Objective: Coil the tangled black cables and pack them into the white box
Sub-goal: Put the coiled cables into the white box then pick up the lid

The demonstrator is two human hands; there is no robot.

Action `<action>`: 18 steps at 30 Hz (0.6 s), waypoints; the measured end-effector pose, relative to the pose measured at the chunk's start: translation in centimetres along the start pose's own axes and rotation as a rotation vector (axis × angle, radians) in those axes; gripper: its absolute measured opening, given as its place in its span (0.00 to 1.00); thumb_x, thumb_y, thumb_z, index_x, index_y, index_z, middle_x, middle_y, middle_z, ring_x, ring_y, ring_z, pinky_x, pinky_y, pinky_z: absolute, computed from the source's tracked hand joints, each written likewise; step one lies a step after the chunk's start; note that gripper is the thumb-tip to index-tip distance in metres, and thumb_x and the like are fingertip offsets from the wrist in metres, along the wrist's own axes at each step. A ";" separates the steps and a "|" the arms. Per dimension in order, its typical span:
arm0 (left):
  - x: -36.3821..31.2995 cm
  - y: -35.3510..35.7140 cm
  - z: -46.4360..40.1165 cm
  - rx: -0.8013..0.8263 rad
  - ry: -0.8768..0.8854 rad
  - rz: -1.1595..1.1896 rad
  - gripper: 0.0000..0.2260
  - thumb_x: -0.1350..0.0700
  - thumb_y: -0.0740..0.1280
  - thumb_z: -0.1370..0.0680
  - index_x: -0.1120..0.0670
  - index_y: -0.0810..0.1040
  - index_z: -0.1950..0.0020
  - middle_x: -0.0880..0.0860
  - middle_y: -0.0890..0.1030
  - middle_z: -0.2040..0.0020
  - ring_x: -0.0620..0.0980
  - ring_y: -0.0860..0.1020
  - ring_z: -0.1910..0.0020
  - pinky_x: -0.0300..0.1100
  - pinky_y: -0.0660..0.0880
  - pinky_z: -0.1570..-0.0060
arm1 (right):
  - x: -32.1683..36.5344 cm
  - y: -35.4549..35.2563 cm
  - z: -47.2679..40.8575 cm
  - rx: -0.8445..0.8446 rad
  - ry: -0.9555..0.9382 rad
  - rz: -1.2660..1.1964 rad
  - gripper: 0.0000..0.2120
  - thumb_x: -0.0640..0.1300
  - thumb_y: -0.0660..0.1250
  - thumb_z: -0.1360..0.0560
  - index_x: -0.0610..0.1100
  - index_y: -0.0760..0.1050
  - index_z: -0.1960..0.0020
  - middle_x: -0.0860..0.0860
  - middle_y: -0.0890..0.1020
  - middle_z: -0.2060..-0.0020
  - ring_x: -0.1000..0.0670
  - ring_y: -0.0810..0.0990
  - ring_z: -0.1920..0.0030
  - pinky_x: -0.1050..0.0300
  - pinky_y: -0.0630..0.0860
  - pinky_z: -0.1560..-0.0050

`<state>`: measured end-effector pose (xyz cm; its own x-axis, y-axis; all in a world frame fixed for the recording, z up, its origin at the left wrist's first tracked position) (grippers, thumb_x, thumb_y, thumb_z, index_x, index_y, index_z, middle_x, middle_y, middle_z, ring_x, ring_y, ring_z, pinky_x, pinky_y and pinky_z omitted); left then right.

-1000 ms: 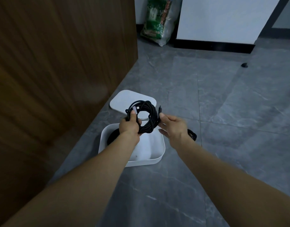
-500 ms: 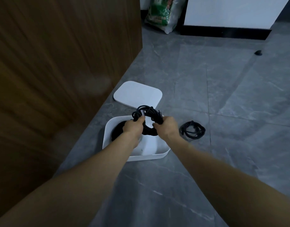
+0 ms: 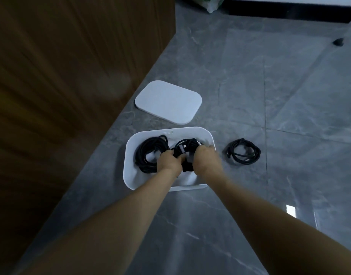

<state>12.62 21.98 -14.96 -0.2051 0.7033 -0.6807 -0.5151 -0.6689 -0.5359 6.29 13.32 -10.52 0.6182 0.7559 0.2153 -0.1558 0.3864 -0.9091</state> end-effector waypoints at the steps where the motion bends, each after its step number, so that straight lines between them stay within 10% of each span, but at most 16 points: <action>1: -0.1 0.1 0.0 0.006 0.017 -0.028 0.15 0.55 0.66 0.22 0.62 0.76 0.40 0.61 0.80 0.45 0.61 0.79 0.47 0.47 0.74 0.50 | -0.1 0.5 -0.1 0.001 -0.010 0.027 0.14 0.32 0.55 0.23 0.35 0.71 0.40 0.37 0.73 0.41 0.40 0.72 0.39 0.53 0.69 0.39; 9: -0.8 -0.2 -0.1 -0.017 0.158 -0.290 0.04 0.64 0.69 0.27 0.62 0.77 0.54 0.61 0.81 0.56 0.58 0.80 0.55 0.48 0.74 0.56 | -0.6 0.5 -1.5 -0.116 -0.111 0.199 0.17 0.31 0.50 0.22 0.34 0.72 0.39 0.37 0.70 0.41 0.39 0.71 0.40 0.51 0.75 0.47; 18: -2.7 0.2 0.6 -0.109 0.376 -0.526 0.13 0.59 0.69 0.26 0.56 0.76 0.42 0.56 0.75 0.43 0.56 0.75 0.44 0.50 0.74 0.48 | -3.1 -2.7 -2.3 -0.246 -0.169 0.166 0.12 0.32 0.54 0.23 0.35 0.73 0.45 0.40 0.74 0.45 0.40 0.78 0.49 0.52 0.66 0.61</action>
<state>12.52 20.07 -12.92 0.3669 0.8242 -0.4314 -0.3759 -0.2928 -0.8792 6.57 8.75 -9.52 0.4607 0.8825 0.0948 -0.0404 0.1276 -0.9910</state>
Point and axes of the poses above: each hand's wrist, its own z-axis away from the middle knuckle, its own y-axis out of the palm, x = y × z, the point moved 3 cm from there along -z, towards the middle knuckle
